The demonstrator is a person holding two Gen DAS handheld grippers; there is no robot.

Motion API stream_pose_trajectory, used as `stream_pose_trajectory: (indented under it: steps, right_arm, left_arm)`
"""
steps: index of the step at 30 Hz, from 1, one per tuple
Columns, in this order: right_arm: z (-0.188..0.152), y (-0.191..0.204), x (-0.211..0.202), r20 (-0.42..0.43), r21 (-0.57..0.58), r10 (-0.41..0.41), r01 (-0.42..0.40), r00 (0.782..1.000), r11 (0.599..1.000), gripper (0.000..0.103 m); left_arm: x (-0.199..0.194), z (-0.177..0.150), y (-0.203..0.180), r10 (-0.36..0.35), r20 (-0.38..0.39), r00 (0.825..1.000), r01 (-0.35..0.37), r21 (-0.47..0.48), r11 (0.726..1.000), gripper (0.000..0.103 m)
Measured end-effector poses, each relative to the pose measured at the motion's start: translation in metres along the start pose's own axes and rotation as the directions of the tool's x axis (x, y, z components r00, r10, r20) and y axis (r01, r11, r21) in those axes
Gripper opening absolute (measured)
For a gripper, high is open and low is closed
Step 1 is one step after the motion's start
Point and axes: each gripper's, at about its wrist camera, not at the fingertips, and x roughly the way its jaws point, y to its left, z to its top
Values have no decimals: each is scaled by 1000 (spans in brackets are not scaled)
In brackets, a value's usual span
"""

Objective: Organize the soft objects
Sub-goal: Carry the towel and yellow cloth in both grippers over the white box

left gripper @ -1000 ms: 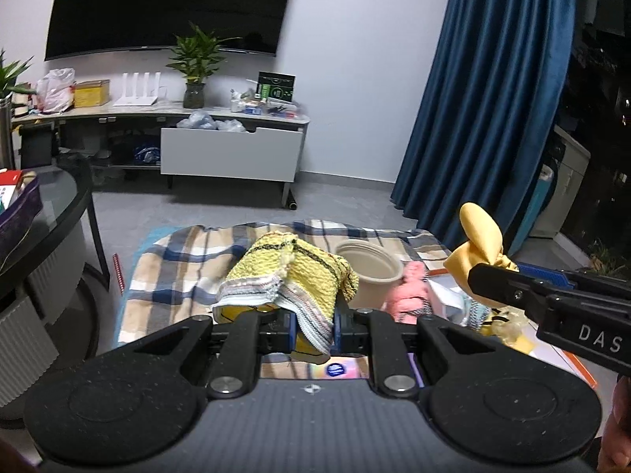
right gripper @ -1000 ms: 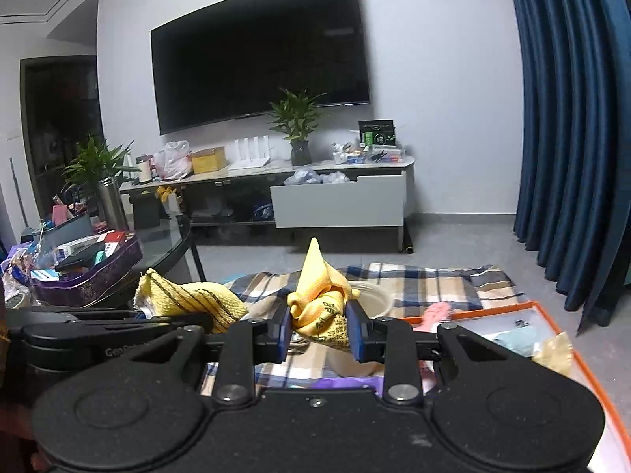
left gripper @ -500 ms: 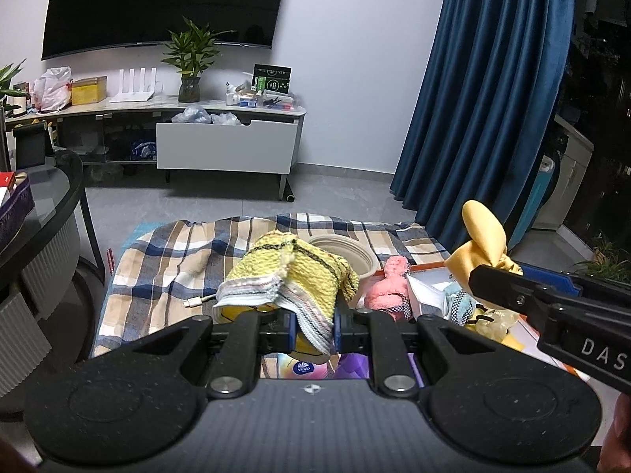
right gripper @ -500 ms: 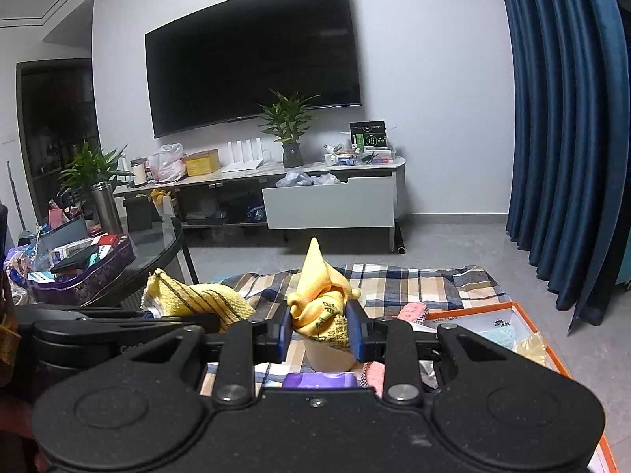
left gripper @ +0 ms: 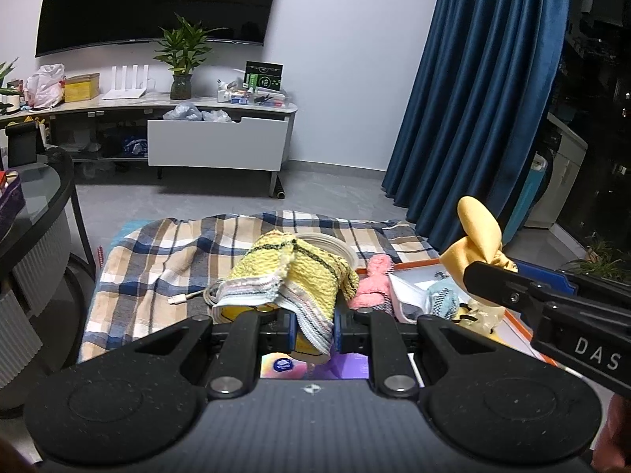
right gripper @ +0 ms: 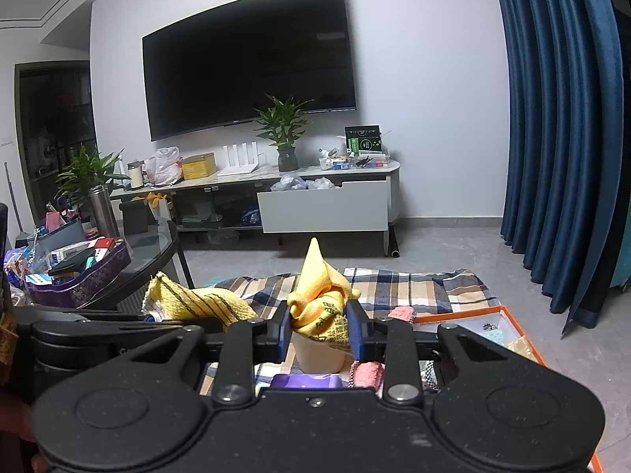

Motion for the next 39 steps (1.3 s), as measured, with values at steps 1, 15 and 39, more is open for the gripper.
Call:
stream_pose_trajectory:
  steps: [1, 15, 39]
  right_arm:
    - [0, -1, -1, 2, 3, -2, 2, 1000, 1000, 36]
    - [1, -21, -14, 20, 33, -38, 37, 999, 999, 37]
    - [-3, -55, -34, 37, 88, -119, 116, 992, 989, 37]
  left_arm:
    - [1, 0, -1, -5, -2, 1000, 5, 0, 1000, 19]
    - [6, -2, -24, -52, -17, 998, 53, 39, 998, 19]
    - [17, -10, -61, -134, -58, 989, 139, 99, 985, 19]
